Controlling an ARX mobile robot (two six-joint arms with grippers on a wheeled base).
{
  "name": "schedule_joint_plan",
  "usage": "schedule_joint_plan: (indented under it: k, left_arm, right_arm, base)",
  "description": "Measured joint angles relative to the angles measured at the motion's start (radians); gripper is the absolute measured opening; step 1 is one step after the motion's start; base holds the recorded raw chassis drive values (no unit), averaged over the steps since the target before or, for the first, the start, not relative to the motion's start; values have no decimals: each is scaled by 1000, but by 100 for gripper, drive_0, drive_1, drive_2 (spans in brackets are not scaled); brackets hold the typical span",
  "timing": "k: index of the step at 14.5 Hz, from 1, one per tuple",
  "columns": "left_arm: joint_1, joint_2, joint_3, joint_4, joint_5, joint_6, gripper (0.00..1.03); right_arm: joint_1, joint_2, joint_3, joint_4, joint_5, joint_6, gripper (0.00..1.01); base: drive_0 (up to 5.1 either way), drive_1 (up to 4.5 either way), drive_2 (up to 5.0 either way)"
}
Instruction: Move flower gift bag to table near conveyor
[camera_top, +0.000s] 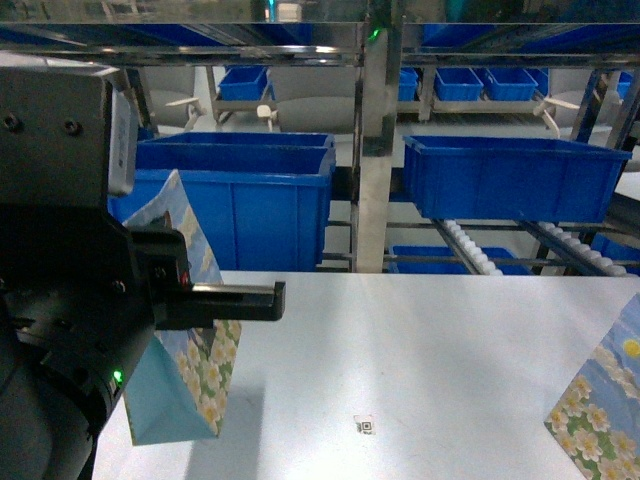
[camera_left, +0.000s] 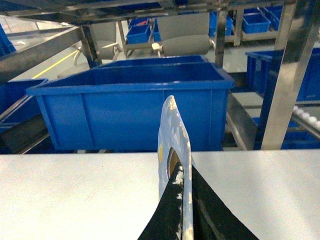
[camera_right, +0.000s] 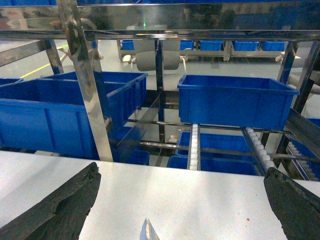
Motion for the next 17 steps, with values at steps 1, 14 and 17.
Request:
schedule_joint_plan:
  k: [1, 14, 17]
  left_arm:
    - [0, 38, 0, 1, -3, -1, 2]
    - [5, 180, -9, 6, 50, -79, 2]
    - [5, 179, -38, 6, 48, -129, 36]
  right_arm:
    - [0, 0, 0, 0, 0, 0, 98]
    - [0, 0, 0, 0, 0, 0, 98]
    - [0, 0, 0, 0, 0, 0, 98]
  base:
    - [0, 0, 0]
    - [0, 0, 0]
    - [0, 0, 0]
